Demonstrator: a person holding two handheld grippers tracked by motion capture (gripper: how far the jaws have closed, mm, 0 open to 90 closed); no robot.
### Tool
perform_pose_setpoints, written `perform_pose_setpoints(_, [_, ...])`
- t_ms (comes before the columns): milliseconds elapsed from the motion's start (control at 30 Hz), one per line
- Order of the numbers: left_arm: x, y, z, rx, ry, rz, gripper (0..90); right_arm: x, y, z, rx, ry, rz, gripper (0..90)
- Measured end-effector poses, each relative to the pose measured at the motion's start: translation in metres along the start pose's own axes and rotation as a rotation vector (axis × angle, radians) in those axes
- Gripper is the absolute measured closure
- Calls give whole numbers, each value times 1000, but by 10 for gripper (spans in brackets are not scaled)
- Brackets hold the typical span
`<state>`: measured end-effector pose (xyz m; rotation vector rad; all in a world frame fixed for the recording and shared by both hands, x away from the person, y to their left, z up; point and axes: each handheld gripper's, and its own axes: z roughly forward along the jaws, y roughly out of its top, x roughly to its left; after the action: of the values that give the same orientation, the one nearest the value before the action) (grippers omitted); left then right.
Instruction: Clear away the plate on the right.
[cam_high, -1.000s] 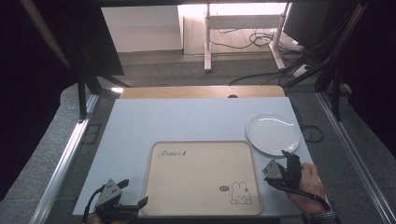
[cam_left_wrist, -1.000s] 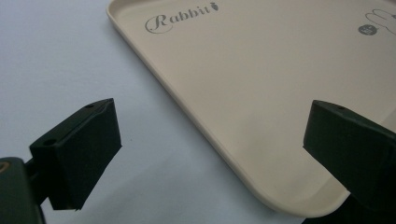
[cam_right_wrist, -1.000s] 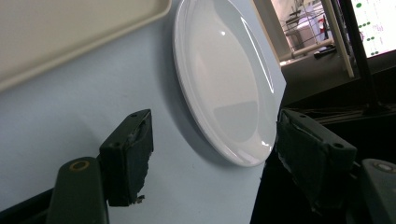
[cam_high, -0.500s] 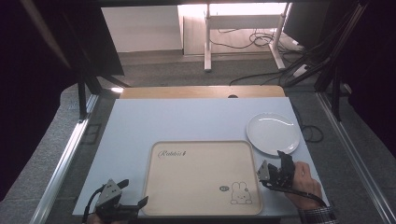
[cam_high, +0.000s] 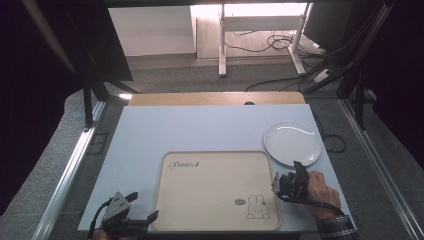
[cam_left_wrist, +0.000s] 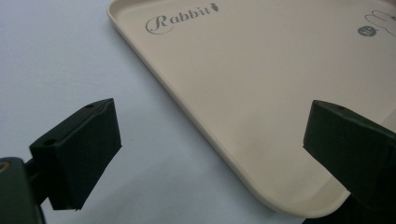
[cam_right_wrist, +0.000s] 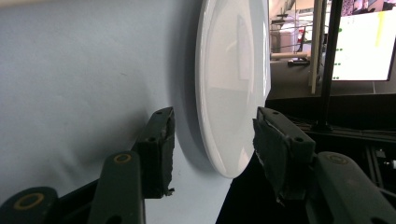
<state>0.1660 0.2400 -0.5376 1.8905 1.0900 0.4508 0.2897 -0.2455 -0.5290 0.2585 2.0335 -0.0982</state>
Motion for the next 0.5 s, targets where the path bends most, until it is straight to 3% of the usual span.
perform_pose_setpoints(200, [1, 0, 0, -3, 0, -3, 34, 4, 4, 9, 15, -4, -47, 547])
perform_pose_setpoints(500, [1, 0, -1, -8, 3, -12, 26, 6, 9, 20, 23, -6, -72, 597])
